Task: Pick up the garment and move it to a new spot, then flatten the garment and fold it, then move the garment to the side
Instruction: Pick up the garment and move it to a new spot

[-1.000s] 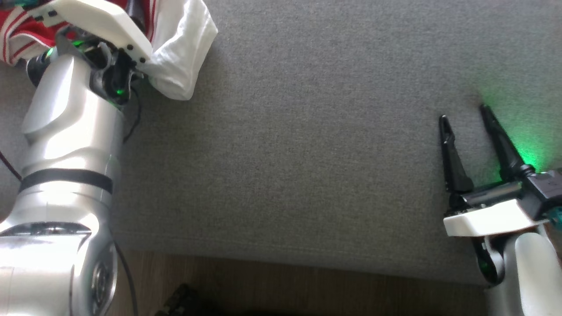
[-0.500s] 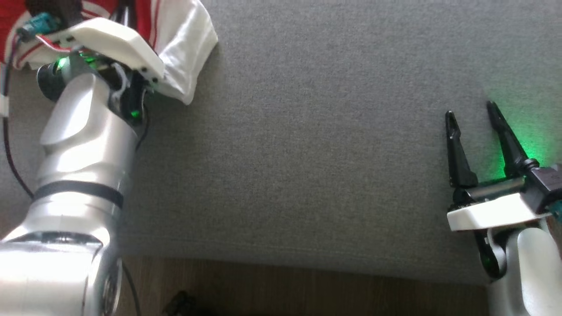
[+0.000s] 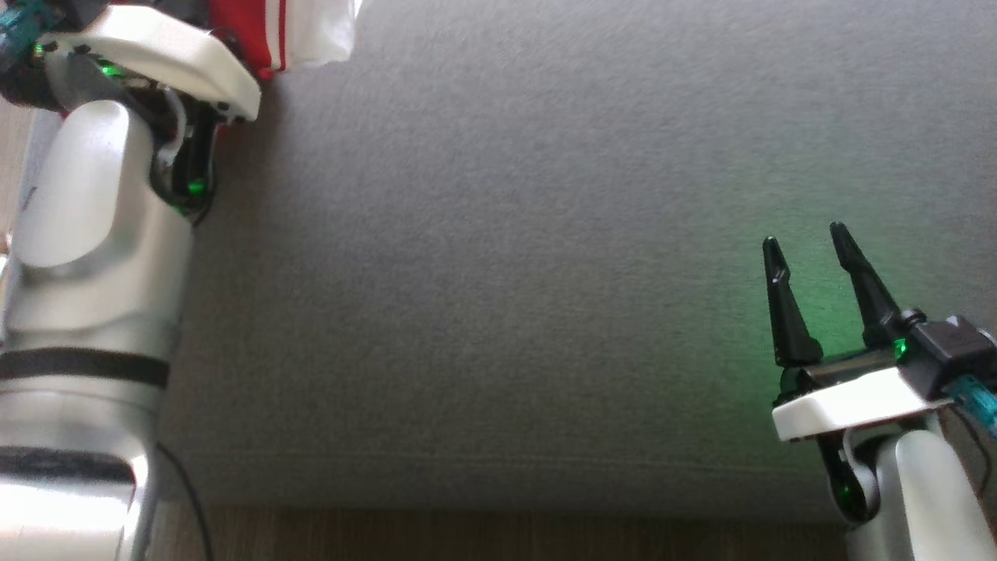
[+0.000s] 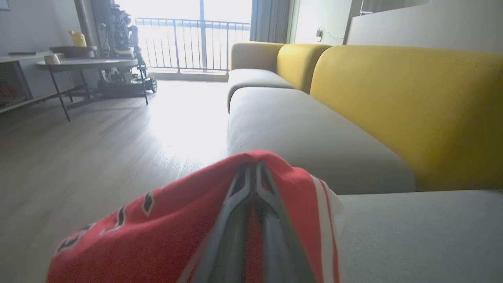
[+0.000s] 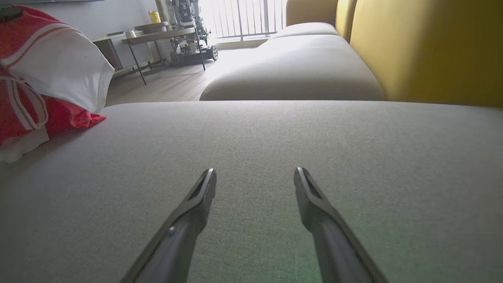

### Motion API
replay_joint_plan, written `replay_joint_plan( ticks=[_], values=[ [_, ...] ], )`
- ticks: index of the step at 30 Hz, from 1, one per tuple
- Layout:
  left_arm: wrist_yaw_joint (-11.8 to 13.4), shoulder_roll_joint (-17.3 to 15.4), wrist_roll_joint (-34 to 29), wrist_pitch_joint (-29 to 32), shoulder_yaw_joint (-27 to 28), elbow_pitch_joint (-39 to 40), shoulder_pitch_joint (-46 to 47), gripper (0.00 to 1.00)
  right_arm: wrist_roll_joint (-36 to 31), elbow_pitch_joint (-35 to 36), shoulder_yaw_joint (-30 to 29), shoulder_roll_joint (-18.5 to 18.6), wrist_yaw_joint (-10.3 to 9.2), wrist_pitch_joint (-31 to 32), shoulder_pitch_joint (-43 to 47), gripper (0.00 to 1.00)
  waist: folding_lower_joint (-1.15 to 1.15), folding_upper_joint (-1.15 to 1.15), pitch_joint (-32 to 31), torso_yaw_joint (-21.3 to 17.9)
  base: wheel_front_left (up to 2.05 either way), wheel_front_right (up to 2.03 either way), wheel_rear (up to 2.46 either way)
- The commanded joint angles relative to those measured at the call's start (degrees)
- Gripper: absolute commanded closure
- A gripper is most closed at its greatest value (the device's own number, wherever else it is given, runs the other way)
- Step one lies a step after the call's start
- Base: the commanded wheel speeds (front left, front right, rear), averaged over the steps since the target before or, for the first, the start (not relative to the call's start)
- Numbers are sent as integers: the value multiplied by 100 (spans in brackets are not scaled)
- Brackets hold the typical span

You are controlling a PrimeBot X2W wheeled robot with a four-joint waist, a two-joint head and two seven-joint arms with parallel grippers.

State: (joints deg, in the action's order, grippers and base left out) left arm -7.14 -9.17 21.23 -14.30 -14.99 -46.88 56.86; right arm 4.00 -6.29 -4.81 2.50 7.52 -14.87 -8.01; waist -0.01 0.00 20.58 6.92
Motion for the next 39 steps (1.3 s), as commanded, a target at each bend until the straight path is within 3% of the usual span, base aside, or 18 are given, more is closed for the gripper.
replay_joint_plan(
  ticks=[1, 8, 13, 20, 27, 35, 37, 38, 39],
  values=[
    [-34, -391, 54, -67, 3, 421, 69, 100, 111, 120, 191, 39, -3, -13, 63, 0, 1, 0, -361, -281, 0, 0, 0],
    [-34, -722, 229, 340, -447, 1511, -73, 100, 423, 71, 370, 39, -3, -13, 104, 0, 1, 0, -771, -883, 0, 0, 0],
    [-35, -917, 272, 827, -781, 2295, -158, 100, 605, 149, 490, 38, -3, -13, 2, 0, 1, 0, -831, -1554, 0, 0, 0],
    [-35, -870, 340, 1330, -1258, 2980, -295, 100, 751, 332, 515, 38, -3, -13, -89, 0, 1, 0, -699, -2458, 0, 0, 0],
    [-35, -712, 136, 1231, -1907, 2754, -687, 100, 850, 462, 538, 38, -3, -13, -124, 0, 1, 0, -471, -2891, 0, 0, 0],
    [19, 119, 153, 437, -2503, 1334, -1478, 100, 819, 507, 599, 38, -3, -13, -155, 0, 1, 0, -219, -2808, 0, 0, 0],
    [53, 295, 190, 242, -2527, 1101, -1539, 52, 811, 499, 631, 38, -3, -13, -154, 0, 1, 0, -244, -2687, 0, 0, 0],
    [78, 366, 228, 153, -2509, 1025, -1560, 7, 821, 479, 654, 38, -3, -13, -148, 0, 1, 0, -274, -2620, 0, 0, 0],
    [101, 425, 260, 82, -2492, 980, -1580, 0, 831, 463, 677, 38, -3, -13, -141, 0, 1, 0, -311, -2546, 0, 0, 0]
  ],
)
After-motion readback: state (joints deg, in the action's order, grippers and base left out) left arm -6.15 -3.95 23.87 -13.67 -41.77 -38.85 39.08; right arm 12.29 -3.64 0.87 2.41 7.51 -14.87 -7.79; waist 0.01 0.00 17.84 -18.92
